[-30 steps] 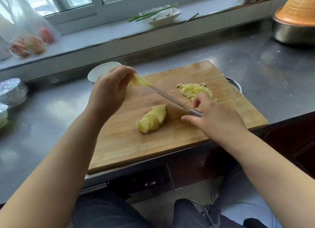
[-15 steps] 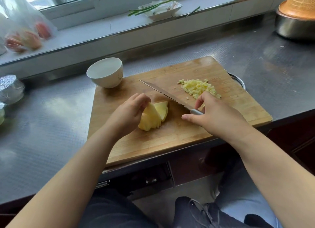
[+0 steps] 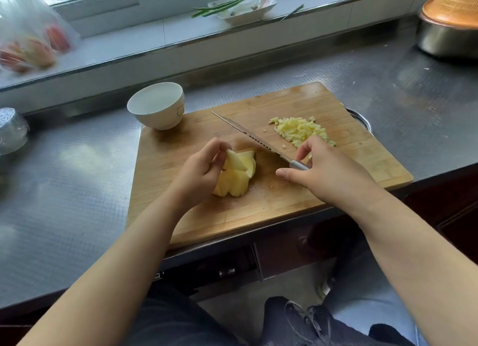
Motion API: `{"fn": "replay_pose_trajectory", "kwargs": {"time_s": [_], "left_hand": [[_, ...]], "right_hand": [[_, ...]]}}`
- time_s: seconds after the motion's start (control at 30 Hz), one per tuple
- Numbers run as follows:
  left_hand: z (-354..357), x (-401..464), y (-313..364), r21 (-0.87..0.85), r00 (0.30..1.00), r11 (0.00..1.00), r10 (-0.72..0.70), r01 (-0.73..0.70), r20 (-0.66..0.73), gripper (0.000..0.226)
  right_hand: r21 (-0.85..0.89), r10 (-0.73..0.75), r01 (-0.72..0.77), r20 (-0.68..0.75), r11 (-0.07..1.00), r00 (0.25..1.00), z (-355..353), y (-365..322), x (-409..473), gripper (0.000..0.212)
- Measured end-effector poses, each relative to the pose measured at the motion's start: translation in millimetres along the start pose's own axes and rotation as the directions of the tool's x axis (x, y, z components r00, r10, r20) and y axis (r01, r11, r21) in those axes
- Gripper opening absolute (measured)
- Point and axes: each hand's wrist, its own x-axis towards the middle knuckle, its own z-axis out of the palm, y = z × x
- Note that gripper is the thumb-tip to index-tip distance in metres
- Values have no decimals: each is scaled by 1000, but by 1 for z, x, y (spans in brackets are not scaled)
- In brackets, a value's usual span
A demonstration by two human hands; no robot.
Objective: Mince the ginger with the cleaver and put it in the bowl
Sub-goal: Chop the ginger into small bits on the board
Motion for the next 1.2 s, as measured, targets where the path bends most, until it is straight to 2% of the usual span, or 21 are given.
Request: {"fn": "replay_pose_trajectory", "kwargs": {"time_s": [0.23,0.43,0.7,1.0,1.1,1.2], "left_hand": [[0,-4,-3,-52,997,997,58,-61,-42,13],[9,2,1,145,990,979,144,-144,11,9],[21,7,0,208,969,948,249,-242,-7,31],[14,-4,-6,77,979,981,184,-178,-89,15],[13,-6,-7,39,992,992,120,-118,-45,9],[11,-7,-10,2,998,998,67,-67,20,12]], "right_hand": [[5,6,-6,6,1000,1000,0,-1,0,43],[-12,12,-12,0,1000,1000,0,-3,0,44],[-11,20,-20,-12,1000,1000,0,-4,0,44],[-10,12,-12,-11,1000,1000,0,-4,0,45],[-15,13,-13,-13,1000,1000,1,-5,-1,46],[-24,9,-10,-15,1000,1000,1,-4,-1,46]]}}
